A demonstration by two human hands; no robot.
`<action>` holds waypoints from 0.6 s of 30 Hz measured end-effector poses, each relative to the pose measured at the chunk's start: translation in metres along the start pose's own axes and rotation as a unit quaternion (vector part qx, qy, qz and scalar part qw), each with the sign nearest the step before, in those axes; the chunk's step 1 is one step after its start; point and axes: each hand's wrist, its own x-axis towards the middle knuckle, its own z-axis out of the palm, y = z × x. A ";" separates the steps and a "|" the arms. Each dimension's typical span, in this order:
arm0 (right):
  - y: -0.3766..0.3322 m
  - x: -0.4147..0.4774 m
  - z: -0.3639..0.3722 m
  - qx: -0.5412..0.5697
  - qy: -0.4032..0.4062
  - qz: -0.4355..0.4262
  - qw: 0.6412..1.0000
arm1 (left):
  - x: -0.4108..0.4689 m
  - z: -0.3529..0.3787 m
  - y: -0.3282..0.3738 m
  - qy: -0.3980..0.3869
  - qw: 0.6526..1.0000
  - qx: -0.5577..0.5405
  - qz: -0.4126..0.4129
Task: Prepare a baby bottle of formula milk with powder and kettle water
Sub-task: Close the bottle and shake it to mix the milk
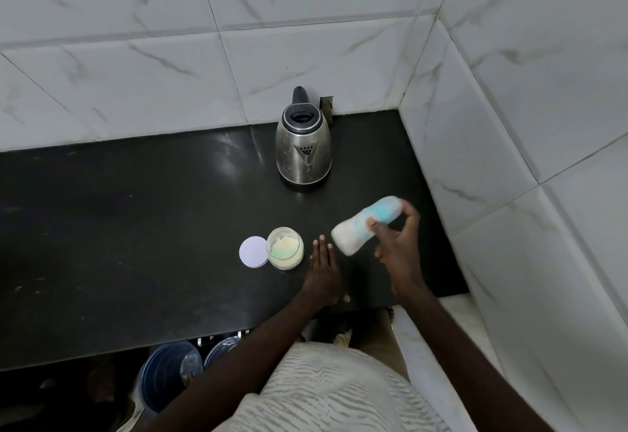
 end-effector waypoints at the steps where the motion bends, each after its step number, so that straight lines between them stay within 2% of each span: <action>1: 0.006 -0.003 -0.002 -0.050 -0.052 -0.008 0.997 | 0.004 0.003 -0.003 -0.001 1.000 -0.008 0.002; 3: 0.008 -0.003 -0.009 -0.098 -0.089 -0.031 0.991 | 0.006 0.007 -0.004 -0.007 1.000 0.000 0.004; 4: 0.004 0.001 -0.012 -0.086 -0.066 -0.039 0.993 | 0.005 0.006 -0.003 -0.010 1.000 0.007 0.000; 7: -0.014 0.018 -0.015 -0.001 0.081 -0.034 0.996 | -0.004 0.000 0.003 0.003 1.000 0.005 -0.004; 9: -0.015 0.019 -0.011 0.021 0.126 -0.031 0.991 | -0.007 -0.003 0.004 0.004 1.000 0.006 0.000; 10: -0.013 0.014 -0.008 0.009 0.107 -0.030 0.994 | -0.006 -0.002 0.003 -0.002 1.000 0.008 0.001; 13: 0.005 -0.010 -0.005 -0.083 -0.047 -0.034 0.995 | 0.003 0.003 -0.003 0.000 1.000 -0.012 0.002; 15: 0.007 -0.014 -0.011 -0.114 -0.068 -0.053 0.990 | 0.004 0.005 -0.004 -0.008 1.000 -0.005 0.002; 18: -0.009 -0.003 -0.015 -0.080 0.076 -0.061 0.992 | -0.003 0.000 0.002 -0.002 1.000 -0.003 -0.011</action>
